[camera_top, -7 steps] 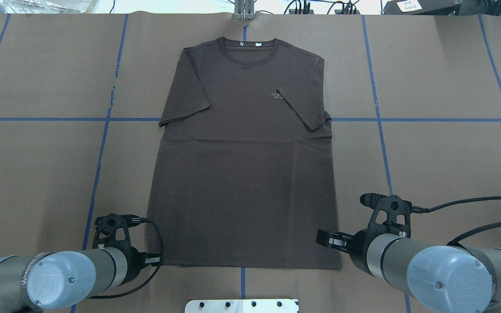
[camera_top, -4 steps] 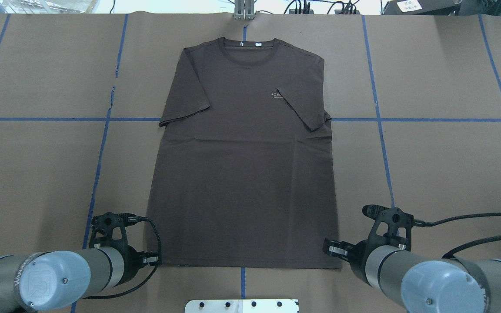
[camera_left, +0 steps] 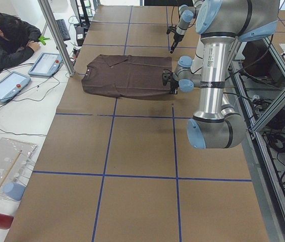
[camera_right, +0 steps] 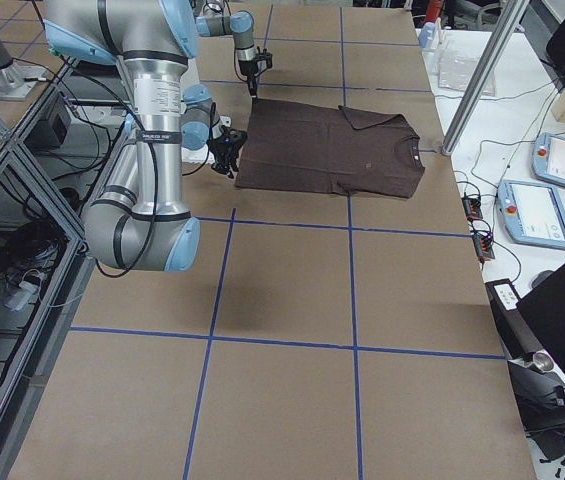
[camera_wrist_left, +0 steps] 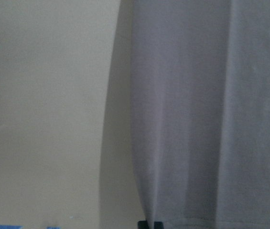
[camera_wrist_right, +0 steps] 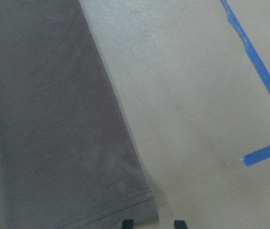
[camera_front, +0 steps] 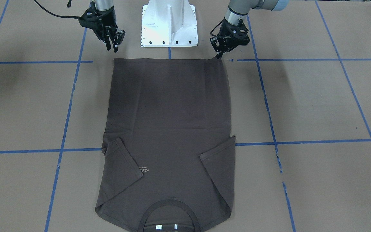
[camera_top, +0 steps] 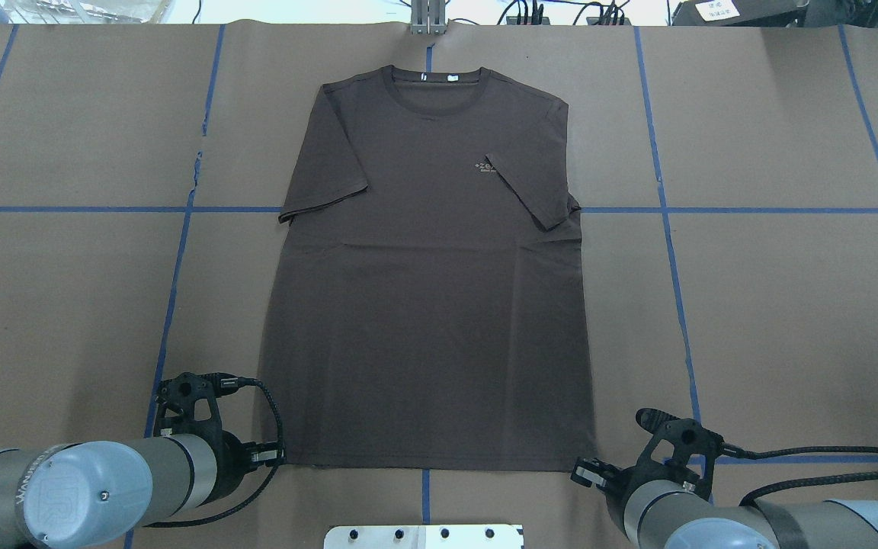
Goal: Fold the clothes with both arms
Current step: 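Grasp the hem corners with both grippers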
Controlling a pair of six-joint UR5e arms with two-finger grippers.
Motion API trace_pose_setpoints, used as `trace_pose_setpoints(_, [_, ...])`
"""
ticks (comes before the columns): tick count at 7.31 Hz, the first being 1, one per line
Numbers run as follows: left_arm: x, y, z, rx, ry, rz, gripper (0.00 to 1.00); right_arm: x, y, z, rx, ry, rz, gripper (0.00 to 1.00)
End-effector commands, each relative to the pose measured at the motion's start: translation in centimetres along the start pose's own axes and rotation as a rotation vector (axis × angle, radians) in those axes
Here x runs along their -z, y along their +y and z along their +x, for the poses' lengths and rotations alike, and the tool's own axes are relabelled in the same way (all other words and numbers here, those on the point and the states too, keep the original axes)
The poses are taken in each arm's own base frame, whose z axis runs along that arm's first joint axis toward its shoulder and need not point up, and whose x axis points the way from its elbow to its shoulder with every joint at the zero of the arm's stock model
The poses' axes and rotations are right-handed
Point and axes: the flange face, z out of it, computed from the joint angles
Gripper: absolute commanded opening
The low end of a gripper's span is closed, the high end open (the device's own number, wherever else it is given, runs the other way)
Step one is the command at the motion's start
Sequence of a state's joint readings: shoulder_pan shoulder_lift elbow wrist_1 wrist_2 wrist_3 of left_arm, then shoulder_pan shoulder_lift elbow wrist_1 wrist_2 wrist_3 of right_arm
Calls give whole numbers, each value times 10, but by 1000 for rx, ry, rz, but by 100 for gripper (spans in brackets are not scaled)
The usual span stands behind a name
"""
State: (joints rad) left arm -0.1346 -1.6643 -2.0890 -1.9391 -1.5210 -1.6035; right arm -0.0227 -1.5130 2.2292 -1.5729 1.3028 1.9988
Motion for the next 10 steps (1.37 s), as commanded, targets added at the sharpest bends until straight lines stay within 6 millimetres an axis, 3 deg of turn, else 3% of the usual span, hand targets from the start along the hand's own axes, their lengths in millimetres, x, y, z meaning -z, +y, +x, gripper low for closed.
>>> trace_pose_setpoints(1, [6,1,3,15,14,-5,0,-23,9,-3,17,23,39,43])
trace_pose_setpoints(7, [9,3,5,19,23,-11,0,-42,4,-8,53,22,104,44])
trace_pose_setpoints(10, [13,3,7,19,30,-13,0,-42,5,-11,51,20,103,43])
